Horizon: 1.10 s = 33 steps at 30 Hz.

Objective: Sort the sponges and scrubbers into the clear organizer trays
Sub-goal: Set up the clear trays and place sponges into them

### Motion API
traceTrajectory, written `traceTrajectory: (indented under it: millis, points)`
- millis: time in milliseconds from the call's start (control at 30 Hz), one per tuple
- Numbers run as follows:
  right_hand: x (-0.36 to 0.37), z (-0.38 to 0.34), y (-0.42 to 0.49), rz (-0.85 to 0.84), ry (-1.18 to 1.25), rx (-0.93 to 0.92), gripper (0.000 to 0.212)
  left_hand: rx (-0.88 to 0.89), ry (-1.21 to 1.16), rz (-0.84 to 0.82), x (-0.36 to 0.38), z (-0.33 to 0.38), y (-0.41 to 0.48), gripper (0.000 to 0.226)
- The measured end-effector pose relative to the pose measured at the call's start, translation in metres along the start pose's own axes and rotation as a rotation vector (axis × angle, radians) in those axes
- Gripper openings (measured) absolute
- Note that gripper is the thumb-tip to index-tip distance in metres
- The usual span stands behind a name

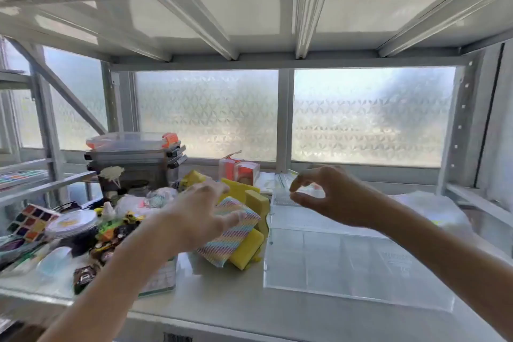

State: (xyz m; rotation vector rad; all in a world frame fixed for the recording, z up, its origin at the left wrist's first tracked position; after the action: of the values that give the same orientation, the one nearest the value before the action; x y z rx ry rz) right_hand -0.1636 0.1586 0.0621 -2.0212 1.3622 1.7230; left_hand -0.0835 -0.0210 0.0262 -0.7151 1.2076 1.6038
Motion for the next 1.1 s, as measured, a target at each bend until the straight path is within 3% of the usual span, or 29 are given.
traceTrajectory:
  millis: [133, 233, 367, 567, 667, 733, 833, 1033, 1100]
  points:
    - [0.075, 0.013, 0.058, -0.15, -0.115, 0.149, 0.047, -0.149, 0.234, -0.224, 0.058, -0.03, 0.021, 0.086]
    - [0.111, 0.018, 0.091, -0.141, -0.143, 0.193, 0.054, -0.174, 0.286, -0.206, 0.076, -0.052, 0.033, 0.09]
    - [0.124, 0.021, 0.107, -0.044, -0.071, 0.223, 0.038, -0.157, 0.225, -0.166, 0.074, -0.058, 0.042, 0.083]
    - [0.028, 0.045, 0.099, 0.22, 0.392, 0.2, 0.026, -0.045, -0.11, 0.118, 0.004, -0.037, 0.056, 0.074]
    - [-0.045, 0.078, 0.068, 0.254, 0.511, 0.225, 0.021, 0.08, -0.247, 0.189, -0.015, -0.005, 0.079, 0.075]
    - [-0.077, 0.109, 0.039, 0.17, 0.561, 0.257, 0.018, 0.184, -0.249, 0.161, -0.008, 0.026, 0.1, 0.074]
    - [-0.087, 0.156, -0.004, -0.007, 0.42, 0.361, 0.018, 0.283, -0.184, 0.028, 0.027, 0.064, 0.128, 0.064]
    - [-0.037, 0.208, -0.059, -0.317, 0.235, 0.444, 0.023, 0.204, -0.325, -0.271, 0.116, 0.065, 0.156, 0.057]
    - [-0.025, 0.209, -0.067, -0.344, 0.254, 0.425, 0.021, 0.234, -0.363, -0.307, 0.129, 0.065, 0.157, 0.05]
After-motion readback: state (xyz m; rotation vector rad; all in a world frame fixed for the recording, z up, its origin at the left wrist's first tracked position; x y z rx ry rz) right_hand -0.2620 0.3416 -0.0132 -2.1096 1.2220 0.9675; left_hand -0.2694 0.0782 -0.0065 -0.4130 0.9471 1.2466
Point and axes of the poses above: each hand's wrist, its own y-axis towards the middle knuckle, its own x-axis out of the palm, z = x × y, the point moved 9 cm from there along y, towards the middle knuckle, and after that the axes turned 12 degrees about x, right-handed, at the moved point
